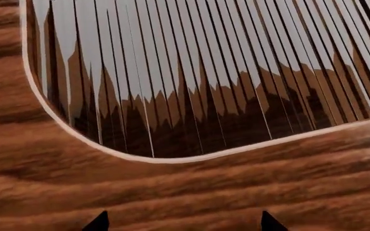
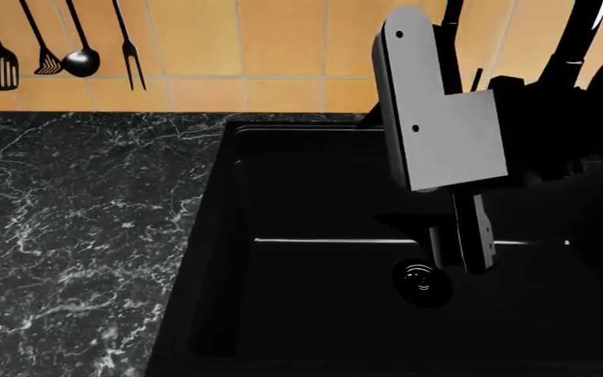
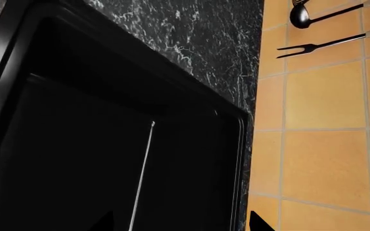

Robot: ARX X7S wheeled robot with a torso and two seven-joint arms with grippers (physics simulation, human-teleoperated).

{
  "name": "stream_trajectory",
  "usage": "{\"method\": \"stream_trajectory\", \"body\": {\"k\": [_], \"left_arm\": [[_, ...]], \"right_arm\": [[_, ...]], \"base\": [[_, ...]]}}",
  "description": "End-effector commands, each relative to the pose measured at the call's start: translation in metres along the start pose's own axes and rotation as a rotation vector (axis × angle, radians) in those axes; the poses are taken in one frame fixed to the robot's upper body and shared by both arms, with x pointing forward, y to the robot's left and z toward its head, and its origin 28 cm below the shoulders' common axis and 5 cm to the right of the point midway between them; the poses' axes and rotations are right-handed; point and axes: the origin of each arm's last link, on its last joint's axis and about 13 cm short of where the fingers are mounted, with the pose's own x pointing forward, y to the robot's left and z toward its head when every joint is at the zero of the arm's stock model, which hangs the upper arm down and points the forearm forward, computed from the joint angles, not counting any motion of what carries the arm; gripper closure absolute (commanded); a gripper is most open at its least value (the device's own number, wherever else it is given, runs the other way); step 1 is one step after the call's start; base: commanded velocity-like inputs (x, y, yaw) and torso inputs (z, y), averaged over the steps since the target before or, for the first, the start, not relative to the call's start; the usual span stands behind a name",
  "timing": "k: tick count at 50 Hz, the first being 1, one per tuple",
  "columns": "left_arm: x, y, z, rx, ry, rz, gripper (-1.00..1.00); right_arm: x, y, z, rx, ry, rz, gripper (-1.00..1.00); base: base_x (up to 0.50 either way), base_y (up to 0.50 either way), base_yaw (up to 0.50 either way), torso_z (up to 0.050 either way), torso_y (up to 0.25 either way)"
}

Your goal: Pick the chili pepper, potato from the counter and place them in the cabinet. Then close the cabinet.

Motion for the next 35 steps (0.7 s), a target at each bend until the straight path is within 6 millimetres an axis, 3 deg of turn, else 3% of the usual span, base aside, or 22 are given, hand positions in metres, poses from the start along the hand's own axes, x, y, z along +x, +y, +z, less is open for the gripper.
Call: {"method": "stream_trajectory", "body": {"k": [1, 10, 23, 35], "left_arm": [[-0.018, -0.011, -0.02, -0.062, 0.073, -0.11, -1.0], [-0.053, -0.003, -0.009, -0.134, -0.069, -0.113, -1.0], [-0.094, 0.011, -0.017, -0.161, -0.111, -0.09, -1.0], [-0.109, 0.015, -0.033, -0.136, -0.069, -0.065, -1.0]], "right_arm": [[0.0, 0.001, 0.0, 0.002, 0.0, -0.004, -1.0], [-0.001, 0.0, 0.0, 0.01, 0.005, -0.014, -1.0], [0.0, -0.008, -0.004, 0.073, 0.032, -0.059, -1.0], [-0.002, -0.012, -0.006, 0.128, 0.062, -0.086, -1.0]], "base": [[0.0, 0.0, 0.0, 0.0, 0.0], [0.0, 0.0, 0.0, 0.0, -0.001], [0.0, 0.0, 0.0, 0.0, 0.0], [-0.28, -0.24, 0.0, 0.0, 0.0]]}}
